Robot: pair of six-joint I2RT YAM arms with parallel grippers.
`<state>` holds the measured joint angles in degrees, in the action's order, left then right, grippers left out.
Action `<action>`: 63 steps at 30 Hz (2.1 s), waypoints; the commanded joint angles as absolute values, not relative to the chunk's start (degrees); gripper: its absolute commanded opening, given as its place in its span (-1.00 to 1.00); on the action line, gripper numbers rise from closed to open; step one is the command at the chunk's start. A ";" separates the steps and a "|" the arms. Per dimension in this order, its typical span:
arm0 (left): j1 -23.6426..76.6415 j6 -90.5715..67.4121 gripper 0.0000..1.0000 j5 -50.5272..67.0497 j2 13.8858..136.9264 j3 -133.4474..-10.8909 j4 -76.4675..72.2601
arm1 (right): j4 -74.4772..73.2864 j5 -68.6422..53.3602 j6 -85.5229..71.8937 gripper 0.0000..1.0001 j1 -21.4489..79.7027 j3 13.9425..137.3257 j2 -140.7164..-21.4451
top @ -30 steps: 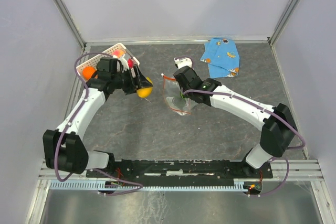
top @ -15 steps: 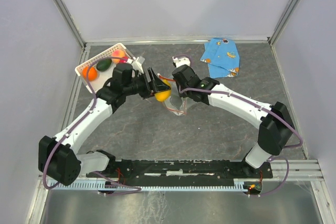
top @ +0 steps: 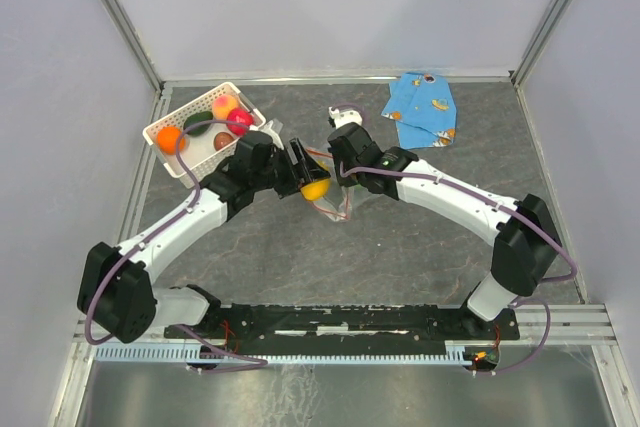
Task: Place the food in the zip-top bag and seal the zipper
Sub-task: Place the fake fruit in the zipper food storage bag.
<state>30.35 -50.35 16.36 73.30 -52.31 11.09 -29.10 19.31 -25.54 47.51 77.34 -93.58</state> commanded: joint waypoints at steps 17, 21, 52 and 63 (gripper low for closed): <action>31.01 -46.68 0.16 -3.57 76.72 -56.78 19.34 | -26.03 10.81 -30.55 -0.97 47.38 78.22 -90.07; 31.34 -47.23 0.23 -5.08 76.85 -57.17 19.65 | -25.52 9.33 -31.56 -0.96 47.37 78.30 -90.35; 32.70 -43.14 0.87 -10.21 65.60 -60.66 31.15 | -25.34 11.12 -32.43 -0.96 47.37 78.17 -90.10; 32.43 -43.89 0.56 -4.30 71.61 -53.01 23.94 | -25.65 11.41 -32.52 -0.96 47.38 78.01 -89.89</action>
<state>32.60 -45.78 -6.13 68.82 -54.52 28.38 -26.65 10.26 -32.29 47.51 77.34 -92.31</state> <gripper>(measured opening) 0.808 0.024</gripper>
